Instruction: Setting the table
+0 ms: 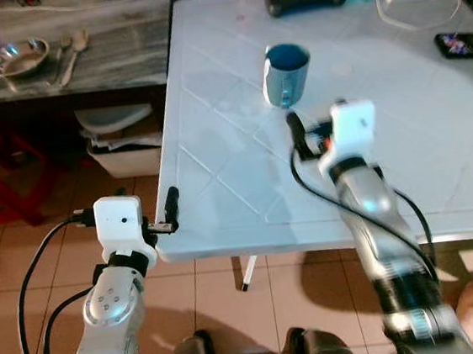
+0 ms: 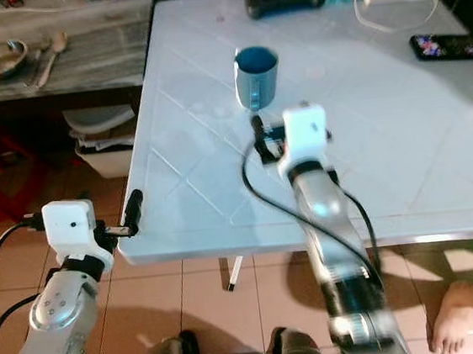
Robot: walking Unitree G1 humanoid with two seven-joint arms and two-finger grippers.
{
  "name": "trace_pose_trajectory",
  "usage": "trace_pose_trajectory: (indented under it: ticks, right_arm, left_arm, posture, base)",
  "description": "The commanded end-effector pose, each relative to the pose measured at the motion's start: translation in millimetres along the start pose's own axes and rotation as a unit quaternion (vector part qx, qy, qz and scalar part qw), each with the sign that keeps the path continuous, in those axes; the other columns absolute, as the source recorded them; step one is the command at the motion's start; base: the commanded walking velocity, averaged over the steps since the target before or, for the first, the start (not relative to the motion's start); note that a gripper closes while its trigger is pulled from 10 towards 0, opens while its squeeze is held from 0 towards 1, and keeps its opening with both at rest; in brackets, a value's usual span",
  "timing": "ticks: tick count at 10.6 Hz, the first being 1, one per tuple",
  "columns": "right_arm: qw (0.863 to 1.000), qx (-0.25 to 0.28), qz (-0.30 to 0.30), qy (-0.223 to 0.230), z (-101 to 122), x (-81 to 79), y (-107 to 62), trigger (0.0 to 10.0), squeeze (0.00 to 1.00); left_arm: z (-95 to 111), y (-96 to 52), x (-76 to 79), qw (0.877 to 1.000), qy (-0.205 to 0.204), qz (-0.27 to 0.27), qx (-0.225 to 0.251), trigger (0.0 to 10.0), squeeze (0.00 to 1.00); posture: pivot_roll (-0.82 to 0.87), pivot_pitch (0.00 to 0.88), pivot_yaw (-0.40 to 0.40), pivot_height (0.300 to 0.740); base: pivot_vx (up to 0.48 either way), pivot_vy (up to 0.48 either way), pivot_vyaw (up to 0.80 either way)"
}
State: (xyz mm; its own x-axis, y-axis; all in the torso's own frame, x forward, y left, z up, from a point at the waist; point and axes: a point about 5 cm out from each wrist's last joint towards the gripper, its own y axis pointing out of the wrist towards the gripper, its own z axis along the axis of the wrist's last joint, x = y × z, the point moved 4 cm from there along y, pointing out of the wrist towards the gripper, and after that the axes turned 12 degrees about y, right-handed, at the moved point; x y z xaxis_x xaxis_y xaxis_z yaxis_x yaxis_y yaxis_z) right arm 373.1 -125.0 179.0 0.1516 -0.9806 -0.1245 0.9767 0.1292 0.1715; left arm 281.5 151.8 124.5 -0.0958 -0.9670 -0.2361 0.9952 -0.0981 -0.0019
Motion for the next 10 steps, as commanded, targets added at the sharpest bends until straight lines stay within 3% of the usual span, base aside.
trace_pose_trajectory:
  ticks: [1, 5, 10]
  right_arm:
    - [1.0, 0.001, 0.012, 0.006, 0.1, -8.3, 3.7, 10.0, 0.0]
    - [0.999, -0.006, 0.035, 0.014, -2.8, -27.6, 13.9, 10.0, 0.0]
    - [1.0, 0.017, 0.015, -0.009, 12.6, -15.2, 33.4, 10.0, 0.0]
  left_arm:
    - [-1.5, -4.5, -3.2, 1.0, 0.008, 0.001, -0.007, 10.0, 0.0]
    - [-1.5, -9.9, -3.2, 1.0, 0.011, -0.006, -0.017, 10.0, 0.0]
    - [-2.0, -13.7, -3.4, 1.0, 0.004, -0.011, -0.025, 10.0, 0.0]
  posture:
    - [0.06, 0.257, 0.036, 0.74]
    - [0.07, 0.289, 0.043, 0.74]
    - [0.08, 0.309, 0.05, 0.74]
  base:
    - [0.0, 0.0, 0.0]
    - [0.0, 0.0, 0.0]
    - [0.0, 0.0, 0.0]
